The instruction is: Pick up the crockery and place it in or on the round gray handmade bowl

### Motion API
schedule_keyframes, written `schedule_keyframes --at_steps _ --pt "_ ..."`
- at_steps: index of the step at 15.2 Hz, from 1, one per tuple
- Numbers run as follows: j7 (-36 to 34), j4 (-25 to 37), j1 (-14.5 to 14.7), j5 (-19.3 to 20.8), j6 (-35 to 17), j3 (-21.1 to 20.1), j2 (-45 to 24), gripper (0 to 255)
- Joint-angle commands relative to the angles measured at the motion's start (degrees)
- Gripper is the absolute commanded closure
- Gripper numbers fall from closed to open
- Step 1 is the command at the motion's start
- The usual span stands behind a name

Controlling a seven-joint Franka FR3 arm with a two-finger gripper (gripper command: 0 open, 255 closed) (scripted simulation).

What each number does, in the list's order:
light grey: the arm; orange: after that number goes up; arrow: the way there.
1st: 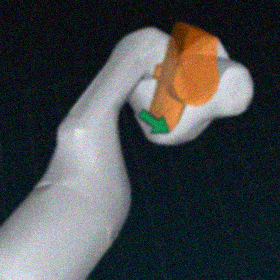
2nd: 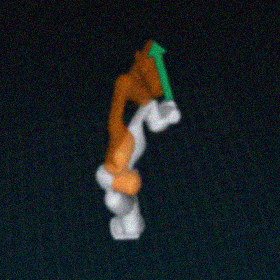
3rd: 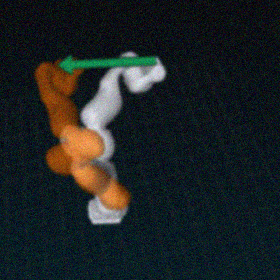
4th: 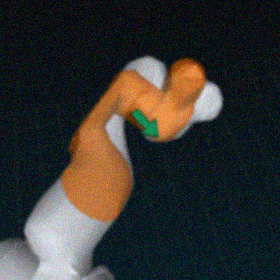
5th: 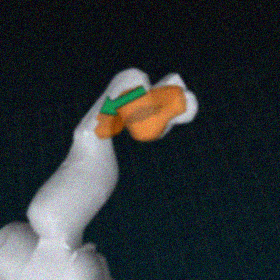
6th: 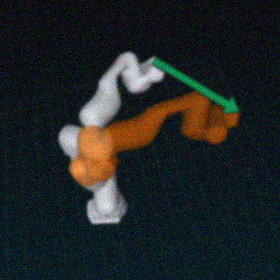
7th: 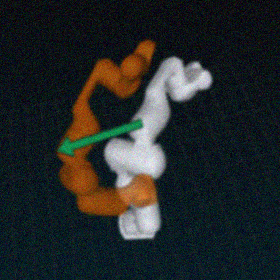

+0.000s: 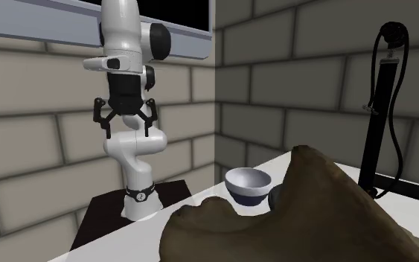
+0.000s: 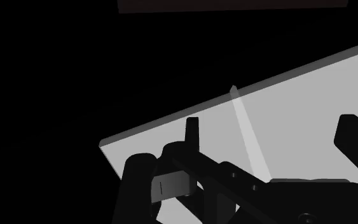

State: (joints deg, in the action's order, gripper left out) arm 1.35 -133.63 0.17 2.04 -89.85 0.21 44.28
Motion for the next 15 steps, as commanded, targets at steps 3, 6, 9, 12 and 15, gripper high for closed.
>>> schedule_keyframes --at_steps 3,6,9,12,15 --pt "-2.26 -0.74 0.95 -1.54 -1.80 -2.20 -0.88 0" --pt "-5.60 -1.38 2.35 -3.71 -4.61 -5.53 -2.72 0" --pt "-8.90 -1.44 3.66 -5.62 -7.52 -8.87 -5.15 0" --pt "-12.18 -0.92 4.84 -7.19 -10.49 -12.21 -8.14 0" --pt "-15.48 0.19 5.79 -8.33 -13.43 -15.59 -11.67 0"
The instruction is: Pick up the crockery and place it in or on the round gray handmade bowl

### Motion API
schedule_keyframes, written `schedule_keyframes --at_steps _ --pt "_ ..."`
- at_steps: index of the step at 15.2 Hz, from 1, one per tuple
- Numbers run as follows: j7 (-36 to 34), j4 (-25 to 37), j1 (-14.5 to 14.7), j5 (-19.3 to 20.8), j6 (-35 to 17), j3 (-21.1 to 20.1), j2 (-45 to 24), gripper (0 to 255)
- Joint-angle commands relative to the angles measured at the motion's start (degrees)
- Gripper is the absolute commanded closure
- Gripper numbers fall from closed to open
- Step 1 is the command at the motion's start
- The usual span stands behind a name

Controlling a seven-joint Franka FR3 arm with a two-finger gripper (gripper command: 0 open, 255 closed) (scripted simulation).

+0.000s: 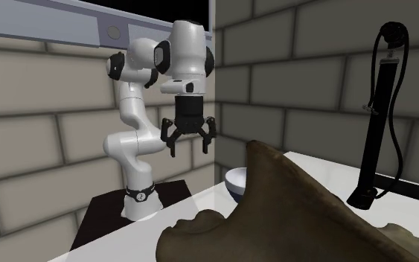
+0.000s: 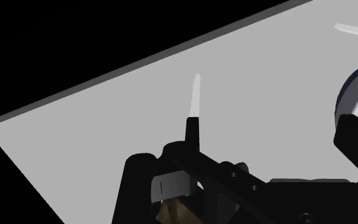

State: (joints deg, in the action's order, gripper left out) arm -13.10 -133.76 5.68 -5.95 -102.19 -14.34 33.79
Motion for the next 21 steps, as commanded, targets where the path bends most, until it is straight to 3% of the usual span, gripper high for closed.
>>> schedule_keyframes --at_steps 1,8,15,21 --pt "-2.15 0.82 0.55 -0.60 -2.05 -2.16 -2.47 0" --pt "-10.45 6.10 1.78 -0.29 -8.31 -10.02 -12.93 0" --pt "-10.72 1.88 1.75 -0.12 -13.88 -10.66 -14.35 0" --pt "-10.76 1.56 1.74 -0.10 -14.34 -10.72 -14.50 0"
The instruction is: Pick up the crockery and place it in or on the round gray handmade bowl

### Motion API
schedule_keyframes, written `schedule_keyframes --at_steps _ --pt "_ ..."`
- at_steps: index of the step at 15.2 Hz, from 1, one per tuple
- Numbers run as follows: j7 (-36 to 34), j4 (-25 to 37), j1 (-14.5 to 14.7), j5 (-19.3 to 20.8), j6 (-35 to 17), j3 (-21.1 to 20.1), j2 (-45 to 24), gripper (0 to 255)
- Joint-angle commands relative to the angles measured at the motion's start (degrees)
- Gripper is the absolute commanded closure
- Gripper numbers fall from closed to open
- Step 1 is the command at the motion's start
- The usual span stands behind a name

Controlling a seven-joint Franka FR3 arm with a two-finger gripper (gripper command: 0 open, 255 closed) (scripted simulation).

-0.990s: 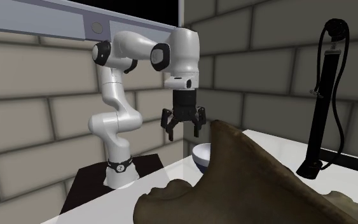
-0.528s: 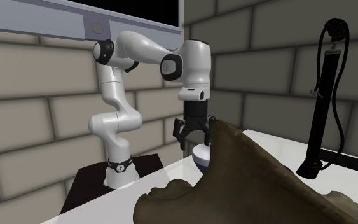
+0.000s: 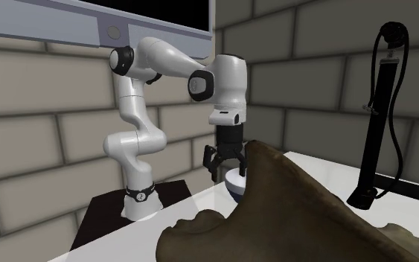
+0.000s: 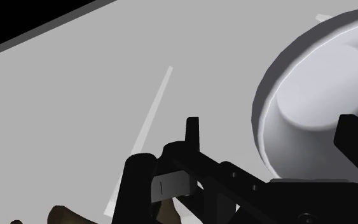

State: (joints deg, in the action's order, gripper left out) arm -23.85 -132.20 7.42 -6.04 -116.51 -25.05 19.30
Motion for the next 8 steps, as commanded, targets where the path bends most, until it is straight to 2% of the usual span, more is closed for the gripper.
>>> schedule_keyframes --at_steps 1,3,4,8 --pt "-0.01 -0.01 0.00 0.00 -0.02 -0.01 -0.01 0" --pt "0.00 0.00 0.00 0.00 -0.01 0.00 -0.01 0" --pt "0.00 0.00 0.00 0.00 -0.01 0.00 -0.01 255" --pt "0.00 0.00 0.00 0.00 -0.01 0.00 -0.01 255"
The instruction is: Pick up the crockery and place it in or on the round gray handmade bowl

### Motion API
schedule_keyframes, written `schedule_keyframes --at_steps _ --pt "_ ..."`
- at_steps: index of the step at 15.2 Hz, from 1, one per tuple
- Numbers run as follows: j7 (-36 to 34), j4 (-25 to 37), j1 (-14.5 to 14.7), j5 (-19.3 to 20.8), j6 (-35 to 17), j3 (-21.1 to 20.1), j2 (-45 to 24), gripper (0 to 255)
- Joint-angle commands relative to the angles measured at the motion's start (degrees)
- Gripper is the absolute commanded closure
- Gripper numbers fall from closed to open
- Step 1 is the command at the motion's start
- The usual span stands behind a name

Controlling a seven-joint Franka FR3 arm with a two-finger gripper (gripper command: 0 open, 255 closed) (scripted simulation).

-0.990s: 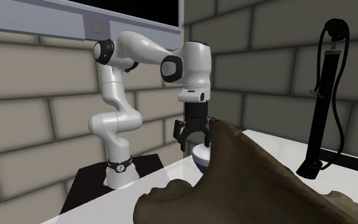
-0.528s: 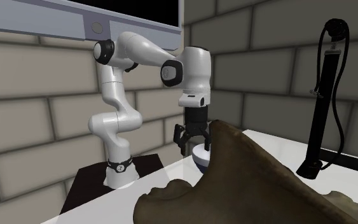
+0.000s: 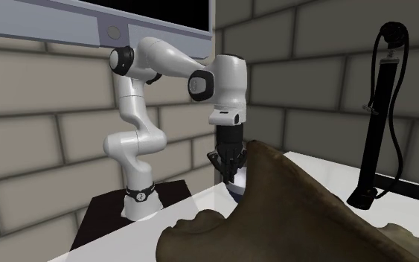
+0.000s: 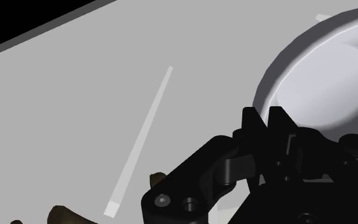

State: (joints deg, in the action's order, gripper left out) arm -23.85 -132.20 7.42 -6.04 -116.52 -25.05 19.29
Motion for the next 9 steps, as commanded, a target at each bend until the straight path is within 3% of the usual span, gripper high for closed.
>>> schedule_keyframes --at_steps 1,5,9 --pt "0.00 0.00 0.00 0.00 0.00 0.00 0.00 255" --pt "0.00 -0.01 0.00 0.00 -0.01 0.00 -0.01 255" --pt "0.25 2.43 -0.02 -0.07 3.18 0.42 0.78 255"
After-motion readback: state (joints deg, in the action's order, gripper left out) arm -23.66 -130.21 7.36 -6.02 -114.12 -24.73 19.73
